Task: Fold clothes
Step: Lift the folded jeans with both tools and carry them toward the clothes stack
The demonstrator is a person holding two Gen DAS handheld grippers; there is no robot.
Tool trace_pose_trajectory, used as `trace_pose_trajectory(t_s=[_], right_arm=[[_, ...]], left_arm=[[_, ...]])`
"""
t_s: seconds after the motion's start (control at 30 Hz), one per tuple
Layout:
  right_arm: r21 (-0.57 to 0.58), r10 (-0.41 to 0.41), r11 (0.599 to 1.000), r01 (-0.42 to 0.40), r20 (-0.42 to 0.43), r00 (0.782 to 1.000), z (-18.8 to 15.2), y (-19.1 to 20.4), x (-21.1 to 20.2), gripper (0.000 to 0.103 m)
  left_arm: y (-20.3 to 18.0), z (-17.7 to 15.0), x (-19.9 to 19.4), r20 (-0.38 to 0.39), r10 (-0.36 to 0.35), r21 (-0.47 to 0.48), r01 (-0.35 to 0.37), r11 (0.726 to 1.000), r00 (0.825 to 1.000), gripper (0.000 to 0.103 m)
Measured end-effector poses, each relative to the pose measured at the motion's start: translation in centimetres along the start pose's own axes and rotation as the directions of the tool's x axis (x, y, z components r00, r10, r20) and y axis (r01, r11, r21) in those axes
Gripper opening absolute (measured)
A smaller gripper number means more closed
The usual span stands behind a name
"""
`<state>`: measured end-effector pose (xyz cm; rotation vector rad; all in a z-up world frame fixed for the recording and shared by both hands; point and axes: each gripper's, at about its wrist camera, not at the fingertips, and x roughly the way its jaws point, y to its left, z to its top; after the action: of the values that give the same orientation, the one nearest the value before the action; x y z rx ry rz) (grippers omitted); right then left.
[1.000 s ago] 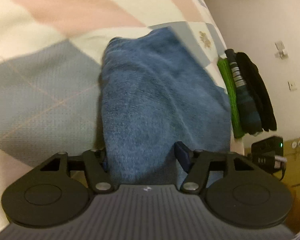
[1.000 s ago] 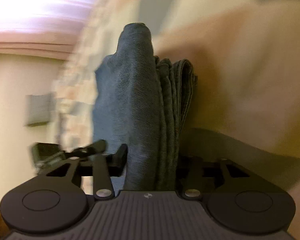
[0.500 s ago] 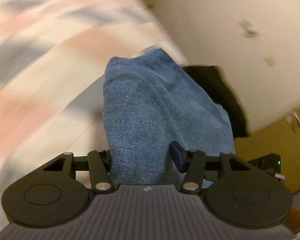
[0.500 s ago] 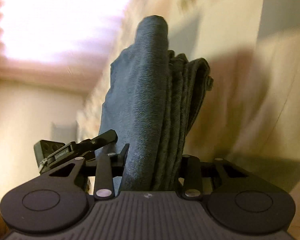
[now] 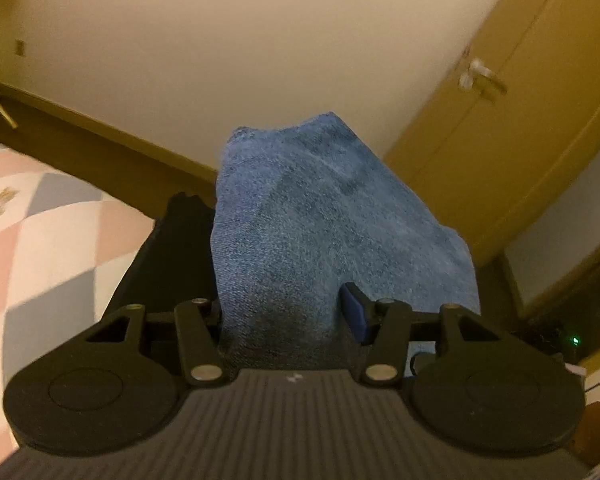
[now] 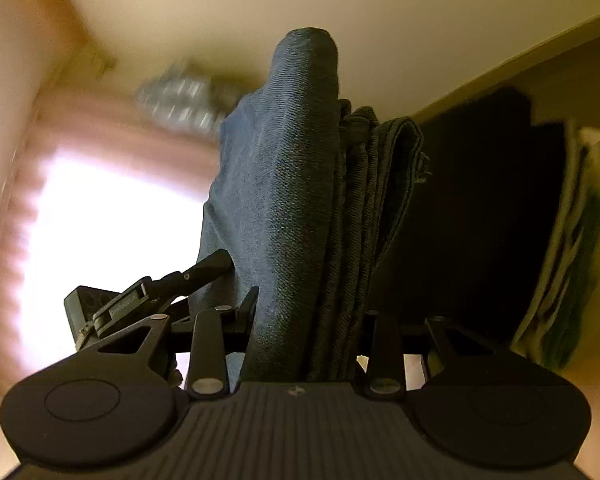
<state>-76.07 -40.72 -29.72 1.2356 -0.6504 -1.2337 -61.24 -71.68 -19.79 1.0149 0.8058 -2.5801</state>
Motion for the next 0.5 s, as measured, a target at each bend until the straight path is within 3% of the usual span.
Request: trace_pose_trajectory(t_s=[0.2, 0.3, 0.5], right_arm=[[0.075, -0.099, 0.993, 0.094, 0.075, 0.992, 1.0, -3.6, 3.0, 0.036], [0.049, -0.134, 0.99, 0.131, 0.076, 0.988, 0.6, -3.7, 3.9, 0.037], [-0.019, -0.147, 0.989, 0.147, 0.015, 0.989, 1.9, -2.5, 3.6, 0.041]], left_arm=[[2.2, 2.0, 7.1, -0.119, 0.03, 0.04, -0.025, 0.999, 0.992, 0.051], [3.2, 1.3, 8.2, -0.118, -0.006, 0.016, 0.008, 1.0, 0.993, 0.054], [2.4, 0.9, 5.5, -0.043, -0.017, 0.058, 0.019, 0.998, 0.999, 0.052]])
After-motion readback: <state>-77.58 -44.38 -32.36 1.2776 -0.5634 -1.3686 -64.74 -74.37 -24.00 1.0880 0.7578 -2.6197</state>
